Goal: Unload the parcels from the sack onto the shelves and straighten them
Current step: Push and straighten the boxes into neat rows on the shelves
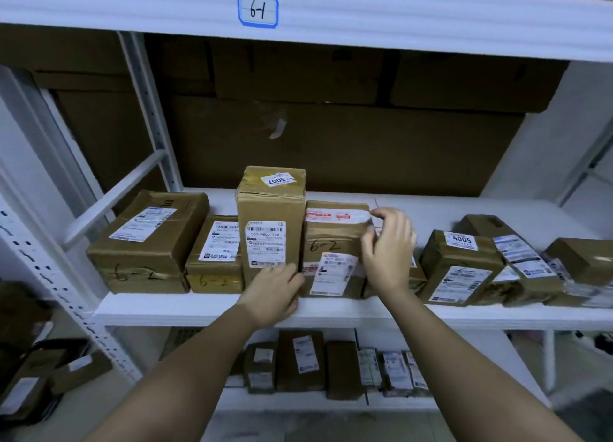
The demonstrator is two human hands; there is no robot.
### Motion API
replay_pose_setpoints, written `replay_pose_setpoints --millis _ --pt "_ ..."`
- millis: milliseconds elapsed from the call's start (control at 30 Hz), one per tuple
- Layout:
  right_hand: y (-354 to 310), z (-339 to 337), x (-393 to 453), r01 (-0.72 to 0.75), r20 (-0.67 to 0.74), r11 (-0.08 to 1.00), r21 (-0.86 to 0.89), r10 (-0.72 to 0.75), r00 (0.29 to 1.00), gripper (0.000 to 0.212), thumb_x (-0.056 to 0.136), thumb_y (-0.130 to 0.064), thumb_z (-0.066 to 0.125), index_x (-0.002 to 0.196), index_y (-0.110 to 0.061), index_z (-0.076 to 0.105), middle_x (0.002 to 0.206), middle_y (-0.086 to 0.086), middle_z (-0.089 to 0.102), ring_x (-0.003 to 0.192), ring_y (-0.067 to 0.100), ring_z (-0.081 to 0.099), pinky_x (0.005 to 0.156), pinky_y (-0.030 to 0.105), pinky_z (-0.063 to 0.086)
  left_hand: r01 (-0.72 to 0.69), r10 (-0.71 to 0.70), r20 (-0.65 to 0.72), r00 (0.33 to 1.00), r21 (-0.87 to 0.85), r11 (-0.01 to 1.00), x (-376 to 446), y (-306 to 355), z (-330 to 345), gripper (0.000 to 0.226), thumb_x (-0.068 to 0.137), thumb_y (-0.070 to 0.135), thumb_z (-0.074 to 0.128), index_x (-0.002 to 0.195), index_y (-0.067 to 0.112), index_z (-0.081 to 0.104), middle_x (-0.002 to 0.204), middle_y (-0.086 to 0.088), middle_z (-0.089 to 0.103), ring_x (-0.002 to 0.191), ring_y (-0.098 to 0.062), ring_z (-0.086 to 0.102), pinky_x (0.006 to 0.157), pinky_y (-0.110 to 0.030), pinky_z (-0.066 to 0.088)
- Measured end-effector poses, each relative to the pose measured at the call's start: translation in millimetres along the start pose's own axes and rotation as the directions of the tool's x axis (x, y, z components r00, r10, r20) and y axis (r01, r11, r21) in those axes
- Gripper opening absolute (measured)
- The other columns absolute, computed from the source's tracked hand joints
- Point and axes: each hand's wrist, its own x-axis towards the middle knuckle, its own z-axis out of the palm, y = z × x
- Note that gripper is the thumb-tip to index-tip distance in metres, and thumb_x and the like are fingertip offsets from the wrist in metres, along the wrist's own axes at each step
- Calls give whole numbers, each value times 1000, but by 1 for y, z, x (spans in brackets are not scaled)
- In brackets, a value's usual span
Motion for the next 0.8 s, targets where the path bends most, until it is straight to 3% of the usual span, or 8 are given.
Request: replay_pose_setpoints --millis 133,233,333,467,533,633,700,800 --pt "54 -19 -21 16 181 954 -299 40 983 27 83 -10 56 109 -10 57 110 9 58 107 28 53 92 42 39 -213 217 -33 976 106 971 39 43 -10 27 79 31 60 102 17 61 103 -5 60 94 -23 59 77 -34 46" --pt "82 -25 -38 176 453 895 -410 32 891 52 86 -17 57 136 -13 46 139 9 47 133 27 40 107 41 31 -274 303 -191 934 166 947 66 63 -18 31 71 29 65 99 15 64 107 -9 63 99 -28 61 83 -38 42" --pt "100 -23 -44 272 620 844 -462 88 780 62 97 -26 40 153 -18 15 160 0 15 148 18 8 119 38 9 -236 281 -239 929 200 951 92 75 -29 47 80 33 51 123 16 61 136 -12 53 131 -31 45 107 -48 34" --pt "107 -20 -45 313 701 813 -491 156 696 65 98 -26 36 155 -18 5 162 -1 7 149 21 4 120 43 6 -111 162 -161 974 285 952 116 81 -37 65 89 42 49 147 20 33 157 -11 22 146 -35 10 116 -54 0" --pt "109 -18 -44 327 710 807 -491 155 687 67 98 -25 36 155 -18 3 162 1 7 149 23 5 119 43 8 -93 141 -146 979 295 951 121 82 -38 66 90 42 49 149 21 28 158 -11 19 147 -35 4 114 -55 -6" --pt "111 -18 -43 340 711 817 -465 116 694 66 97 -25 39 154 -16 8 161 4 13 147 25 12 118 43 12 -152 201 -128 971 316 936 125 88 -37 65 86 41 54 146 20 37 154 -12 30 145 -33 17 115 -55 2" --pt "111 -25 -42 337 657 847 -412 20 754 62 91 -25 49 149 -14 29 150 8 36 138 26 33 112 42 28 -182 238 -160 958 304 935 129 96 -35 65 84 42 56 143 19 43 150 -12 38 143 -33 26 115 -55 10" --pt "121 -45 -42 289 384 896 -336 -150 911 29 78 -21 62 106 -13 63 98 4 62 90 25 61 75 36 48 -185 242 -222 945 250 950 146 113 -38 64 85 47 51 142 18 43 148 -12 40 141 -32 30 114 -54 13"
